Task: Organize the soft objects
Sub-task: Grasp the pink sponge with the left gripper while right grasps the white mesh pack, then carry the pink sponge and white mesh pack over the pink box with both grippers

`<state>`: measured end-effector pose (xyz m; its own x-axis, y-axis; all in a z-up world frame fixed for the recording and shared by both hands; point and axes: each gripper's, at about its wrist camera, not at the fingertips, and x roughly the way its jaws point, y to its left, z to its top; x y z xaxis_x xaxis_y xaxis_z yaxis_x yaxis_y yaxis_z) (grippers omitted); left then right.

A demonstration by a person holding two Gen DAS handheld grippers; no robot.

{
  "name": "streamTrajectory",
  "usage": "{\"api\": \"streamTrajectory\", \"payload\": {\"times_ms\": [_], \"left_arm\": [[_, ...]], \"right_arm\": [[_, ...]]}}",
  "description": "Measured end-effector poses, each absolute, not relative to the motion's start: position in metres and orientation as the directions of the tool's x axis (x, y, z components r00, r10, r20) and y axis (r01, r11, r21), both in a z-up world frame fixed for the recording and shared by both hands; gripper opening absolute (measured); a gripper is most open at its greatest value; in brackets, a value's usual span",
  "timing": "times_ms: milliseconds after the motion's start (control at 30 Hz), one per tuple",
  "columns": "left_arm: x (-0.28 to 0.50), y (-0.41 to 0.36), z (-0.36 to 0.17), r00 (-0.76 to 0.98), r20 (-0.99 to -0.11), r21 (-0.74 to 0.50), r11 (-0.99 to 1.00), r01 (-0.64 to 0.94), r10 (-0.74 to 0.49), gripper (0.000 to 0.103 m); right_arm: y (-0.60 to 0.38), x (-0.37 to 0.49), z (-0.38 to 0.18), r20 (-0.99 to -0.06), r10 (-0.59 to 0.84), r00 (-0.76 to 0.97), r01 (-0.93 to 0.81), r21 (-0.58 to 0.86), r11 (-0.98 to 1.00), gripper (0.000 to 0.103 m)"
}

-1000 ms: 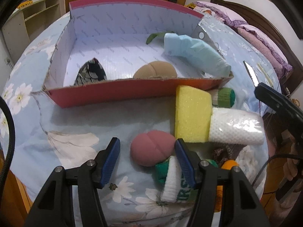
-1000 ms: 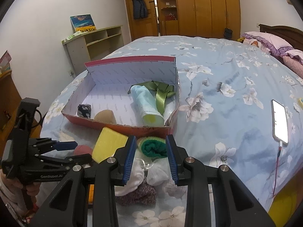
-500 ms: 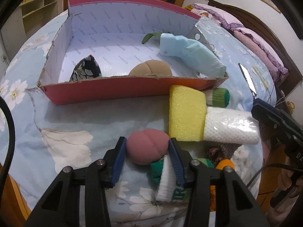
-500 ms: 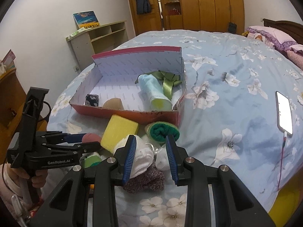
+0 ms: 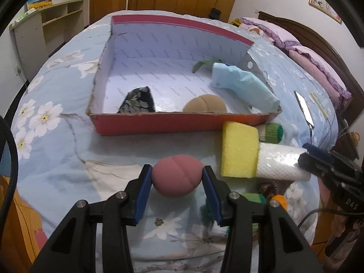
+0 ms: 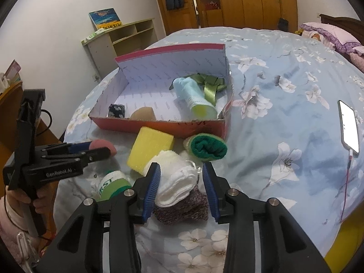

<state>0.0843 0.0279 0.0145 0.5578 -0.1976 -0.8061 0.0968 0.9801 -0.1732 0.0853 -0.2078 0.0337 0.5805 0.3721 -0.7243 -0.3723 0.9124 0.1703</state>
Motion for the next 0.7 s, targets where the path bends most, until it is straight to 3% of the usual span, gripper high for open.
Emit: {"api": "streamTrajectory", "payload": {"times_ms": [267, 500, 700], "left_arm": [[0.086, 0.032, 0.011, 0.553, -0.810, -0.180, 0.980, 0.085, -0.197, 0.047], [0.083, 0.032, 0.013, 0.560, -0.804, -0.181, 0.979, 0.089, -0.200, 0.047], [0.081, 0.034, 0.019, 0.574, -0.795, -0.181, 0.980, 0.087, -0.198, 0.047]], "right_arm": [[-0.201, 0.089, 0.022, -0.742, 0.377, 0.554, -0.381, 0.177, 0.908, 0.039], [-0.200, 0.083, 0.032, -0.702, 0.414, 0.580, -0.422, 0.176, 0.890, 0.018], [-0.194, 0.074, 0.044, -0.670, 0.440, 0.599, -0.467, 0.154, 0.871, 0.016]]}}
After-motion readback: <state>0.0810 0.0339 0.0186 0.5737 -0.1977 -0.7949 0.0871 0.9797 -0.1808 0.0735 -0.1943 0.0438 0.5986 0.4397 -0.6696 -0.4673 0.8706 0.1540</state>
